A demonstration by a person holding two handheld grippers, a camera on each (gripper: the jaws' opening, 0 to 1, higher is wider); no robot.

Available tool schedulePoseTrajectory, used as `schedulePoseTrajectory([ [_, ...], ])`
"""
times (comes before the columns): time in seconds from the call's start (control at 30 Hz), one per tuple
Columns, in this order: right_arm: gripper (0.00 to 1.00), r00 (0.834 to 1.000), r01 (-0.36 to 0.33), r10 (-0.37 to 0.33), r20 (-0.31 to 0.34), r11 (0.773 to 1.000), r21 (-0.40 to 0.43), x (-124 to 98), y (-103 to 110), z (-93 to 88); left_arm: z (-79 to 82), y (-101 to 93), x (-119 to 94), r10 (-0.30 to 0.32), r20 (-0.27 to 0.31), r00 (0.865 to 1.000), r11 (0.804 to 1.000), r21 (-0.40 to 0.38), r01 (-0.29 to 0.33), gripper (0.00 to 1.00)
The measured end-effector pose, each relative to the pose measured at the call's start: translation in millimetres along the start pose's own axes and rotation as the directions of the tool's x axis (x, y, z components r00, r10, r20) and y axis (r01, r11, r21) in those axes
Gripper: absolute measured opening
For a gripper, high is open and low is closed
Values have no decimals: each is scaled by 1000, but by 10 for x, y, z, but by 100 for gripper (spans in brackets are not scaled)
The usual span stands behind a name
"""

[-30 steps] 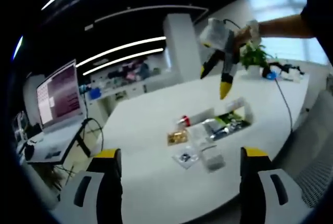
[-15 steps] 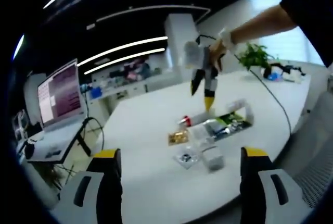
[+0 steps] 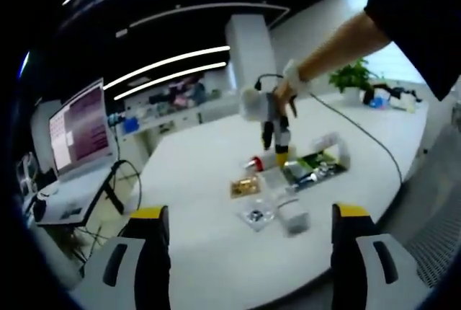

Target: Arrange the skincare products in the storage area until every visible bottle or jar stands upright without overlapping.

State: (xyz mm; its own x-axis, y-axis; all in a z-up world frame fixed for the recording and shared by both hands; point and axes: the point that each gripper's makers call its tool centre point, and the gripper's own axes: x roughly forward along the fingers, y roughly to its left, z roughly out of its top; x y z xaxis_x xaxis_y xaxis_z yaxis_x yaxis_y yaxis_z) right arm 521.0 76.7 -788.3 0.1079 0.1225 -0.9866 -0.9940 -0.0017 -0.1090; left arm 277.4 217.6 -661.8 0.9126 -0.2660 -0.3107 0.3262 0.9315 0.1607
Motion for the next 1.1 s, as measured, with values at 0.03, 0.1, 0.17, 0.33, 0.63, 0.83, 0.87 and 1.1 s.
schedulePoseTrajectory([
  [0.03,54,1000,-28,28,0,1000,4,-3,25,-1,-4,-4,5,-3,-3,1000,1000,-1,3,90],
  [0.1,53,999,-41,41,2,999,12,-3,-6,-6,-14,-5,10,-5,-10,1000,1000,0,5,90],
  [0.17,52,998,-67,67,5,997,31,7,17,-19,-17,-5,11,-4,-11,1000,1000,-1,4,89],
  [0.33,45,995,-102,102,6,994,33,4,77,-14,-39,-8,19,-7,-23,1000,1000,-1,7,89],
  [0.63,42,995,-102,102,-12,995,17,3,94,-11,-59,-23,21,-9,-37,999,1000,-1,9,88],
  [0.83,30,995,-99,99,-14,994,35,-15,146,-33,-69,-50,21,-11,-48,999,1000,-1,11,87],
  [0.87,30,995,-99,99,-13,995,31,-16,150,-35,-72,-55,21,-11,-50,999,1000,-1,11,86],
  [1.1,29,995,-91,92,-23,995,51,-13,160,-37,-62,-57,18,-3,-48,999,1000,1,3,88],
])
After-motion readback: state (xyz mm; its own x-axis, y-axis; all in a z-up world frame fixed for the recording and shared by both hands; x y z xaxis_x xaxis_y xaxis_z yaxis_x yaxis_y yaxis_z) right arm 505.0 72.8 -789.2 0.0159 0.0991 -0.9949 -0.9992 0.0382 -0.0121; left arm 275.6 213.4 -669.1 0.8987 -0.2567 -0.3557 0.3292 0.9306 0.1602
